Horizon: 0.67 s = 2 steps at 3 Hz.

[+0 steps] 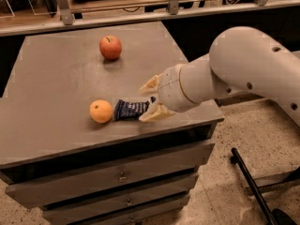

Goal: Move rxbar blueberry near orange

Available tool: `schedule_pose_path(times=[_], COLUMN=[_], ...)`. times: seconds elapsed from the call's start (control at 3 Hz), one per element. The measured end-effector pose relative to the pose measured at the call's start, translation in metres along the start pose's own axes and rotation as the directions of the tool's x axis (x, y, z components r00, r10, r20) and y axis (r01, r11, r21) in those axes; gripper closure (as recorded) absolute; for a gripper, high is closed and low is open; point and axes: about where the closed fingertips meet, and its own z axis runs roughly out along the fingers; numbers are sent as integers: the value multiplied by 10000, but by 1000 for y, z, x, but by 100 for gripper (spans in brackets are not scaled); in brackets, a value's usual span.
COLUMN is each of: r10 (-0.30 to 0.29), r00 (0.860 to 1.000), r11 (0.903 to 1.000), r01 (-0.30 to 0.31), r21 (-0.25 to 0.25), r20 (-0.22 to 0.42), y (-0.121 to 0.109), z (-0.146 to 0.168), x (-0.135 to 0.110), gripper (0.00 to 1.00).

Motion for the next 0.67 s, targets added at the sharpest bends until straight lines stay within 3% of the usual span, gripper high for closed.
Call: schedule_pose_path(times=[0.33, 0.67], r10=[8, 619], r00=[10000, 9979], r11=[9999, 9963], r01=[-6, -607], r21=[-154, -615], r20=[96, 180], y=[1, -3], z=[0, -4], x=[0, 12], gripper=[0, 0])
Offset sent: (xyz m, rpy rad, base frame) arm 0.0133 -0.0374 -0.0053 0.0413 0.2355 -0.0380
